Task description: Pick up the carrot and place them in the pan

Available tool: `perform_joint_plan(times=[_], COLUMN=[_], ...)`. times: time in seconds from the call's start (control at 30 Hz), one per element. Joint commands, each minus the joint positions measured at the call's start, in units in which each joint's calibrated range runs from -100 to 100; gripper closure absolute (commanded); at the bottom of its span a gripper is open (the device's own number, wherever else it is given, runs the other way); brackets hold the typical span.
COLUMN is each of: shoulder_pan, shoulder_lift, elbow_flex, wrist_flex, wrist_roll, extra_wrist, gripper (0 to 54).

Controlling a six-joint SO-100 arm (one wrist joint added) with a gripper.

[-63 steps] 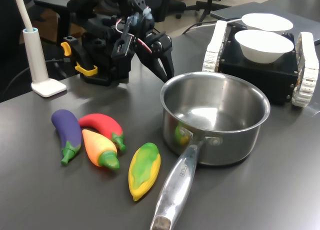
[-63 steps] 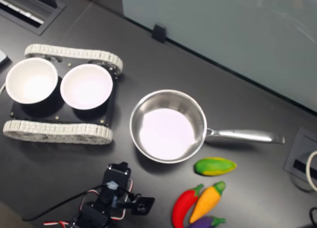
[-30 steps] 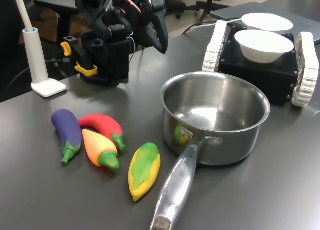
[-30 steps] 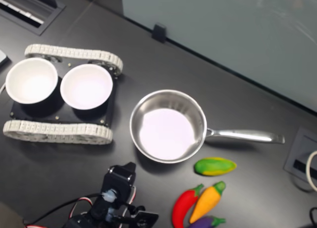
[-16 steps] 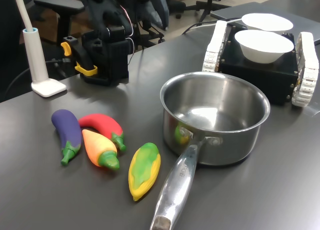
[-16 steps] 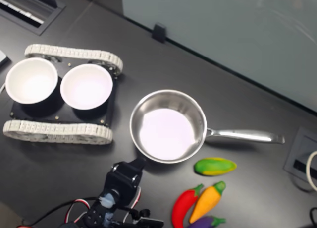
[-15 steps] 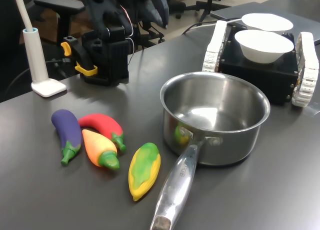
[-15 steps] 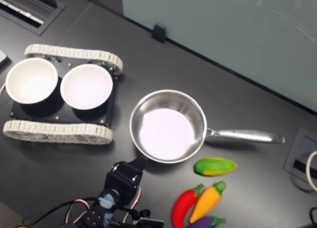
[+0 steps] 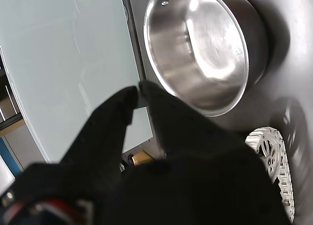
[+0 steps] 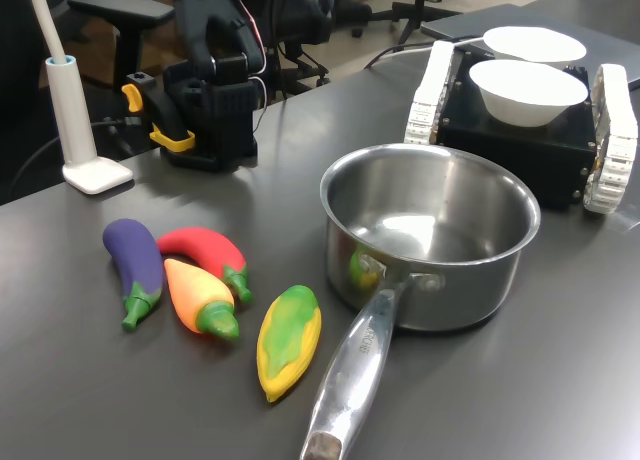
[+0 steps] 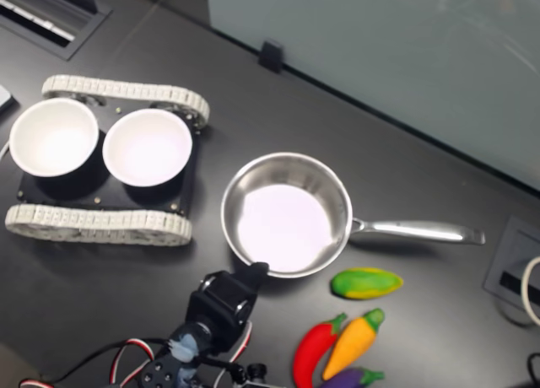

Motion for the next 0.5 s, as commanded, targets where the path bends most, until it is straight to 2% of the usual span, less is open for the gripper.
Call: perform_joint_plan(times=[0.0,0.47], shoulder_pan=[1.9,7.8], shoulder_lift=[3.5,13.4], elbow_flex=[-6.2,-15.4], wrist_flex=[0.7,0.7], wrist_roll=[0.2,1.9], extra_wrist=[0.7,0.5], gripper=[53.4,52.9])
